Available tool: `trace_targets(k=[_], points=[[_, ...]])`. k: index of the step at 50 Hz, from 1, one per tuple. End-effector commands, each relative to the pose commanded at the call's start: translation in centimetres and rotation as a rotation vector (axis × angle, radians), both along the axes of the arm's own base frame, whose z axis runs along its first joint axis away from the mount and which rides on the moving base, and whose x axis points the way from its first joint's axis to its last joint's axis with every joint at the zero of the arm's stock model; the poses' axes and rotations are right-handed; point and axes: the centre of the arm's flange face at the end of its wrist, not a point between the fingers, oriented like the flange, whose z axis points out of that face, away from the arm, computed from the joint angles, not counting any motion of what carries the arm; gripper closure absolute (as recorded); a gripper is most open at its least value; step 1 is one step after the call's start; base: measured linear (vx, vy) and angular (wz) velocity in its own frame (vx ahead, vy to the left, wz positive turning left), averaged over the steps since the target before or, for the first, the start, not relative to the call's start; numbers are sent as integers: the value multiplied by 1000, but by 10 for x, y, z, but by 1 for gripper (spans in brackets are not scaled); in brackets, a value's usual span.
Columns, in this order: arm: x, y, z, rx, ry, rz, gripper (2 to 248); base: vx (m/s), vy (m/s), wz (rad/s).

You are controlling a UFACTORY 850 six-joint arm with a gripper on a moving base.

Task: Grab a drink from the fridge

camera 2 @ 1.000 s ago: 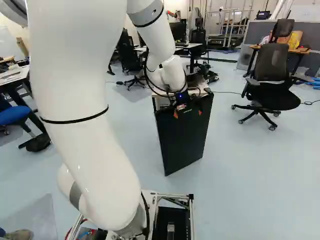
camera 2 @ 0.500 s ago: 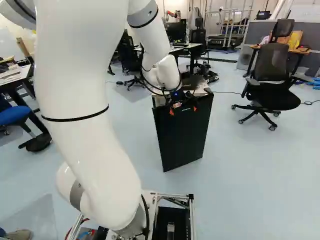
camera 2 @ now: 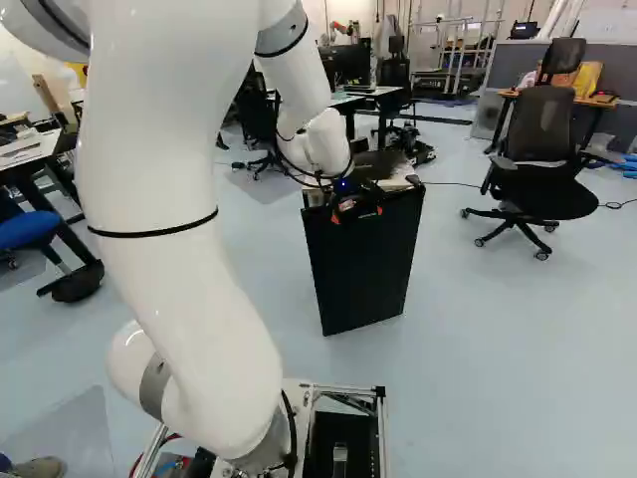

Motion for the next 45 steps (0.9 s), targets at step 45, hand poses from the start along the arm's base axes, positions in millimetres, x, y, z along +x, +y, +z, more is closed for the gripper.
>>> trace_targets(k=[45], points=[[26, 14, 1, 1, -65, 48, 3, 0, 0, 0]])
